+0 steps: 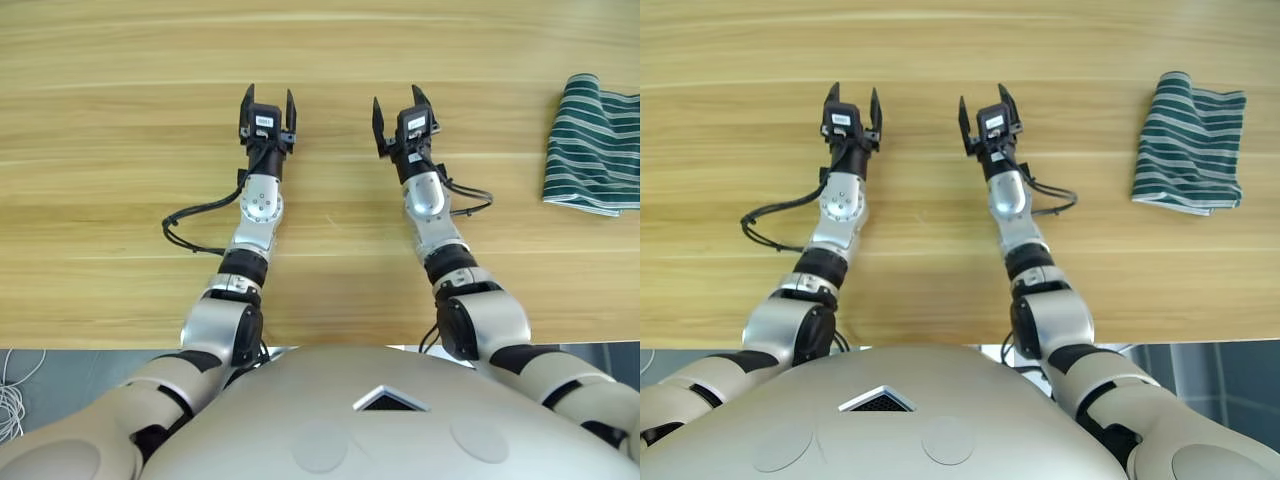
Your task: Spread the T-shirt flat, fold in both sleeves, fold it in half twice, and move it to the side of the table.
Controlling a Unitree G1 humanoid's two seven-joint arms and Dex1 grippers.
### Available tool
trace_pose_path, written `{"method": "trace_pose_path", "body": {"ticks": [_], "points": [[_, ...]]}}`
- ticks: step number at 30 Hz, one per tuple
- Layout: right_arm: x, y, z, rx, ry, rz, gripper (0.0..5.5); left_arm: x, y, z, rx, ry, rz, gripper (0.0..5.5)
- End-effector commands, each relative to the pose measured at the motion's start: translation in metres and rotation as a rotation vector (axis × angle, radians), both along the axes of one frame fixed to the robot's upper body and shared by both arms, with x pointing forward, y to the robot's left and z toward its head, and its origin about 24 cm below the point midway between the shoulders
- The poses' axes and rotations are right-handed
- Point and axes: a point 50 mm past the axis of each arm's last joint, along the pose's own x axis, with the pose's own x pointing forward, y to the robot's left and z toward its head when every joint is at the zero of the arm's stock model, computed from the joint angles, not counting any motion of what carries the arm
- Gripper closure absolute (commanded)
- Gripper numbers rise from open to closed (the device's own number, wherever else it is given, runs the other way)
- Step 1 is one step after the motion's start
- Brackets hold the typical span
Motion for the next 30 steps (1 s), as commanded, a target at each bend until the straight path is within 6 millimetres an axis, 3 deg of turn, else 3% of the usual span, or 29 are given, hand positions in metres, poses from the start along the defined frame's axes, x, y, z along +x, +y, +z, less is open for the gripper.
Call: {"method": "trace_pose_path", "body": {"ticks": [1,8,10,12,23,30], "points": [[-0.012,-0.006,0.001,-0.036,-0.053,-0.044,2.12,-0.012,-0.006,0.000,-0.006,-0.003,-0.023,2.44],[-0.026,-0.009,0.002,-0.128,-0.138,-0.077,2.12,-0.030,-0.026,0.015,0.034,-0.165,-0.123,2.44],[-0.027,-0.009,0.001,-0.129,-0.139,-0.078,2.12,-0.033,-0.028,0.013,0.009,-0.156,-0.132,2.08],[-0.027,-0.010,0.000,-0.133,-0.139,-0.078,2.12,-0.033,-0.027,0.012,-0.016,-0.143,-0.108,1.84],[-0.021,-0.011,-0.004,-0.145,-0.125,-0.087,2.12,-0.022,-0.019,0.008,-0.053,-0.113,-0.016,1.84],[-0.002,-0.042,0.007,-0.209,-0.152,-0.180,2.12,0.008,0.044,0.014,-0.088,-0.089,0.178,1.84]]}}
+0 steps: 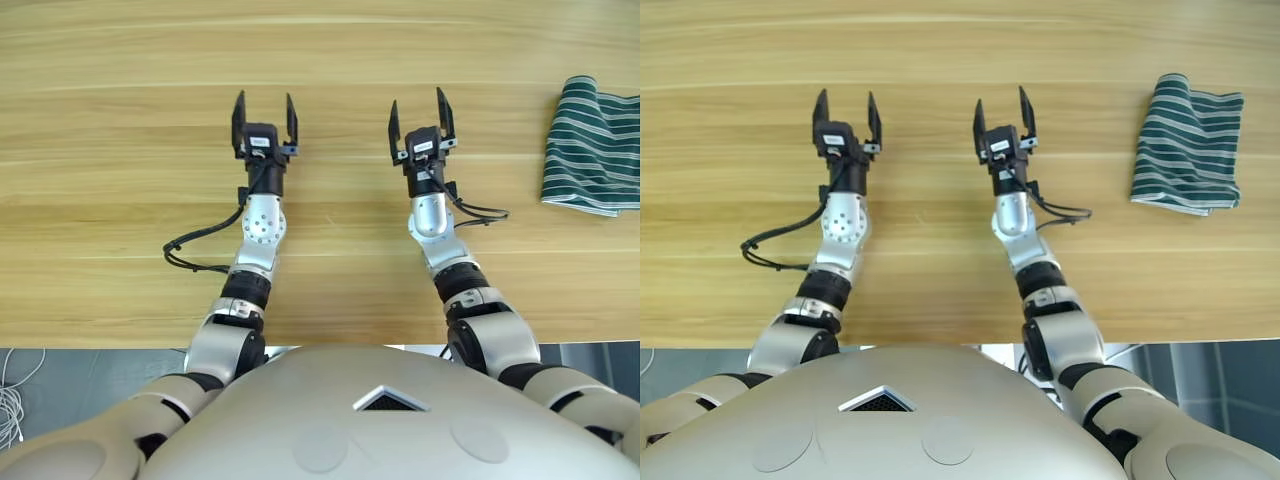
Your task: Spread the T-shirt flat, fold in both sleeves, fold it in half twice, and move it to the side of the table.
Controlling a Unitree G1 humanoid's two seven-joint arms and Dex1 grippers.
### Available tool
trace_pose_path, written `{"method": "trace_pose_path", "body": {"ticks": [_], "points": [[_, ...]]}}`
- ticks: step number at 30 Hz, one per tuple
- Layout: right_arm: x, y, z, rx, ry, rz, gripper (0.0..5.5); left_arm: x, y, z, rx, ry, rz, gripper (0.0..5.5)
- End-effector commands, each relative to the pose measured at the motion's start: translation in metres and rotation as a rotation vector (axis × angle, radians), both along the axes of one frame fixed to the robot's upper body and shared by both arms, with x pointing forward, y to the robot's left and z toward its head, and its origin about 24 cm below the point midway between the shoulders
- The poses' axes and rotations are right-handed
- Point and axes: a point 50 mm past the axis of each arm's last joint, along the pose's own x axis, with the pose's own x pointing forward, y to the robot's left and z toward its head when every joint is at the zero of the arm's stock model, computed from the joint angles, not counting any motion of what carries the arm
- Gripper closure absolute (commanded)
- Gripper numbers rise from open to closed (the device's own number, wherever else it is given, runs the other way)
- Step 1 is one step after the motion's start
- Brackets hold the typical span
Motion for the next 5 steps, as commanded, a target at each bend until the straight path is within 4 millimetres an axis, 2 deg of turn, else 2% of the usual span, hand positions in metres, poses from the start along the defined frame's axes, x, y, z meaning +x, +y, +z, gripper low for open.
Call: {"method": "trace_pose_path", "body": {"ticks": [1,5], "points": [[0.014,-0.020,0.006,-0.042,-0.008,-0.057,2.12,0.013,0.035,-0.001,0.020,0.041,0.072,1.84],[0.018,-0.033,0.006,-0.090,0.009,-0.080,2.12,0.009,0.055,-0.024,0.101,0.187,0.086,1.84]]}}
